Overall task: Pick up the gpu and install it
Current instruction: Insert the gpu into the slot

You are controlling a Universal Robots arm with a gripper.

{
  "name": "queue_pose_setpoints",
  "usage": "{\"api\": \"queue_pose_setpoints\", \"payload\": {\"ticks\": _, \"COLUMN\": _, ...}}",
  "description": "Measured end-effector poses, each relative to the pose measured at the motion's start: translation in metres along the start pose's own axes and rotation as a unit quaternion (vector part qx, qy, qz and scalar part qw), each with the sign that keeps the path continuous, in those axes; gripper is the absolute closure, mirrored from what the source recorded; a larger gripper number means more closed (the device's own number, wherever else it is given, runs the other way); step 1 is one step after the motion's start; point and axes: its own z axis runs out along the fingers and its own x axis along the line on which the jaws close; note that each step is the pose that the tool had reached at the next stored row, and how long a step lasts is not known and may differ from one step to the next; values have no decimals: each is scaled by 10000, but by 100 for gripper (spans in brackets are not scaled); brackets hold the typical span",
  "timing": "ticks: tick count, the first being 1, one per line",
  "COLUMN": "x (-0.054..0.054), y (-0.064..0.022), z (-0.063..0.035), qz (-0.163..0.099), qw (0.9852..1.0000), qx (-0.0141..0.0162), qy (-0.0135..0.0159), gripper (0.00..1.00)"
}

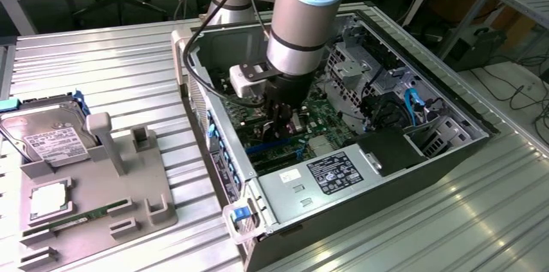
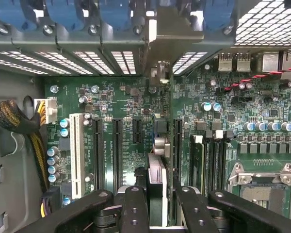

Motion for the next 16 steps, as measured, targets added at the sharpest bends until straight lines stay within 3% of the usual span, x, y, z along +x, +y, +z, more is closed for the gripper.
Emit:
{"api": "queue_pose_setpoints", "payload": {"ticks": 10, "x": -4, "y": 3, "z": 68, "qz": 1, "qw": 10000, "qx": -1, "qy": -3, "gripper": 72}}
{"api": "queue_pose_setpoints", "payload": {"ticks": 13, "x": -8, "y": 1, "z": 38, "qz": 1, "qw": 10000, "qx": 5, "qy": -14, "gripper": 72}}
{"api": "queue_pose_setpoints", "payload": {"ticks": 14, "x": -5, "y": 2, "z": -7, "qz": 3, "qw": 10000, "qx": 0, "qy": -4, "gripper": 72}}
{"api": "queue_pose_setpoints", "payload": {"ticks": 16, "x": -6, "y": 2, "z": -9, "qz": 3, "qw": 10000, "qx": 0, "qy": -5, "gripper": 72}}
